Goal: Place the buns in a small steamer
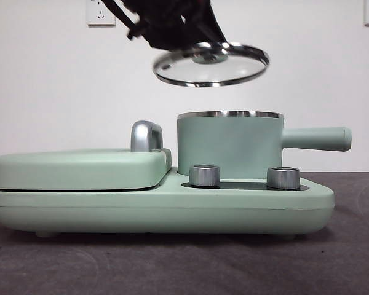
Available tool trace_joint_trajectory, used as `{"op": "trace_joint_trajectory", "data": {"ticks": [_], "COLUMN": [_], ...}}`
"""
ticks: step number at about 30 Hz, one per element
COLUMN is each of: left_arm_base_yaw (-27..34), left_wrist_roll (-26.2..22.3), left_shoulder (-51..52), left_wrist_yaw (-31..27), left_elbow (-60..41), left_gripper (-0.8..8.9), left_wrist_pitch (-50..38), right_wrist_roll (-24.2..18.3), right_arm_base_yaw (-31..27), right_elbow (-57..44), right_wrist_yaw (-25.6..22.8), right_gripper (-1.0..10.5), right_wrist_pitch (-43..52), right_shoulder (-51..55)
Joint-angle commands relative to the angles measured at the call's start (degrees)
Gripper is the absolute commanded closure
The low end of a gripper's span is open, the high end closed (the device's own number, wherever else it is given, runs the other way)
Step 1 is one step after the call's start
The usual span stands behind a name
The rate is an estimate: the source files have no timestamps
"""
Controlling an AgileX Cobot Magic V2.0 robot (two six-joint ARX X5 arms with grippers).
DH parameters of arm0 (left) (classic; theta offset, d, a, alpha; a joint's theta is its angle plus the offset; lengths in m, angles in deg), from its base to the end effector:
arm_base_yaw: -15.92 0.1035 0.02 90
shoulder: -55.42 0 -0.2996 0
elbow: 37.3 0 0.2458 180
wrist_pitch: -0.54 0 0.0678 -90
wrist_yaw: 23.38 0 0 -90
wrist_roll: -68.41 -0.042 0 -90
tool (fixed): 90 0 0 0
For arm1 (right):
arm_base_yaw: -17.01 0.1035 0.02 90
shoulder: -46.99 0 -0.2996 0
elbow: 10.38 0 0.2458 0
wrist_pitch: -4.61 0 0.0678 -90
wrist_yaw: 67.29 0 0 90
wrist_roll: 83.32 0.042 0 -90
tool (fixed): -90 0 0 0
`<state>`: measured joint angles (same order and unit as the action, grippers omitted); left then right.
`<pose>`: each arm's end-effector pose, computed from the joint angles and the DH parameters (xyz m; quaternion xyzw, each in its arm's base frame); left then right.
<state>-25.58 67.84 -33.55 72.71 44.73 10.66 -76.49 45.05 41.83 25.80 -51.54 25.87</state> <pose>0.2692 -0.2441 0.3412 0.0496 0.1393 -0.3997 0.9046 0.0434 0.0257 0.2919 0.0092 0.2271 0.2489 0.9415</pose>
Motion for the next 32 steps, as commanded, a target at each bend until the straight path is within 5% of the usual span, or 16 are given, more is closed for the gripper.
{"op": "trace_joint_trajectory", "data": {"ticks": [1, 32], "left_arm_base_yaw": [-0.3, -0.1], "left_wrist_roll": [0.0, -3.2], "left_shoulder": [-2.6, -13.4], "left_wrist_yaw": [-0.3, -0.4], "left_elbow": [1.3, 3.2], "left_gripper": [7.99, 7.99], "left_wrist_pitch": [-5.6, -14.7], "right_wrist_roll": [-0.2, -0.4], "right_arm_base_yaw": [0.3, 0.3], "right_elbow": [0.5, 0.5], "right_wrist_yaw": [0.3, 0.4], "right_gripper": [5.9, 5.9], "right_wrist_pitch": [0.4, 0.4], "right_shoulder": [-0.1, -0.1]}}
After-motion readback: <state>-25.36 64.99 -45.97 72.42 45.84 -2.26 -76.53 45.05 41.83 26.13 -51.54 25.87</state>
